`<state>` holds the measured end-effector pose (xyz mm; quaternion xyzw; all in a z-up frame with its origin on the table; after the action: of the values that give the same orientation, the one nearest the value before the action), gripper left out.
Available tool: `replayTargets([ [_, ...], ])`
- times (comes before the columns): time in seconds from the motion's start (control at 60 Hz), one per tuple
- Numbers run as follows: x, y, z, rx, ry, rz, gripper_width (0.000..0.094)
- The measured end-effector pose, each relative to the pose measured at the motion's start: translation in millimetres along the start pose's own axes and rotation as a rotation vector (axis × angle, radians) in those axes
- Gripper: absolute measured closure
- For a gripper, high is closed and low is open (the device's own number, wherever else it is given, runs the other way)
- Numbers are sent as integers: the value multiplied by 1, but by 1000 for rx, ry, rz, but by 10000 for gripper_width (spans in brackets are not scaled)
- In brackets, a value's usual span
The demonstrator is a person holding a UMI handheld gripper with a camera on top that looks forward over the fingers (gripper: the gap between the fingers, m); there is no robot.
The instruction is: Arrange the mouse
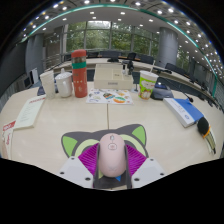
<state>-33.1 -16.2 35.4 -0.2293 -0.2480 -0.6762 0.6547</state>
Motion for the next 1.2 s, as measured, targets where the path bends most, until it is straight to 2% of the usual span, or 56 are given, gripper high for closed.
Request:
replayTargets([
  [0.067,-7,-2,-14,-1,-41,4,497],
  [0.133,-4,-1,-13,-31,-25,2,413],
  [0.167,-2,1,-13,-36,-35,-1,305],
  [0.217,7,3,-11,-40,-58,-2,90],
  [0.233,11,3,-11,-41,-57,-3,70],
  [0.267,21,4,-6,-42,-51,-5,108],
  [0.333,48,6,6,-35,-23,-14,67],
  [0.55,173,6,38,-22,77,-29,78],
  [0.833,326,7,23,14,164,-55,79],
  [1.0,374,10,5,-2,176,-42,81],
  [1.2,395,9,-6,-12,180,-30,80],
])
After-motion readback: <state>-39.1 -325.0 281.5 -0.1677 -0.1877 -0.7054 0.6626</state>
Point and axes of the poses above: the point between the fingertips, and its own axes, seen from behind it with the camera up: y to the right, z up, x backward, against the way the camera looks, the point moved 5 cm from there along x, backward, against the way the camera looks, and after that the axes turned 3 degrees about -x, right-handed, at the moved point
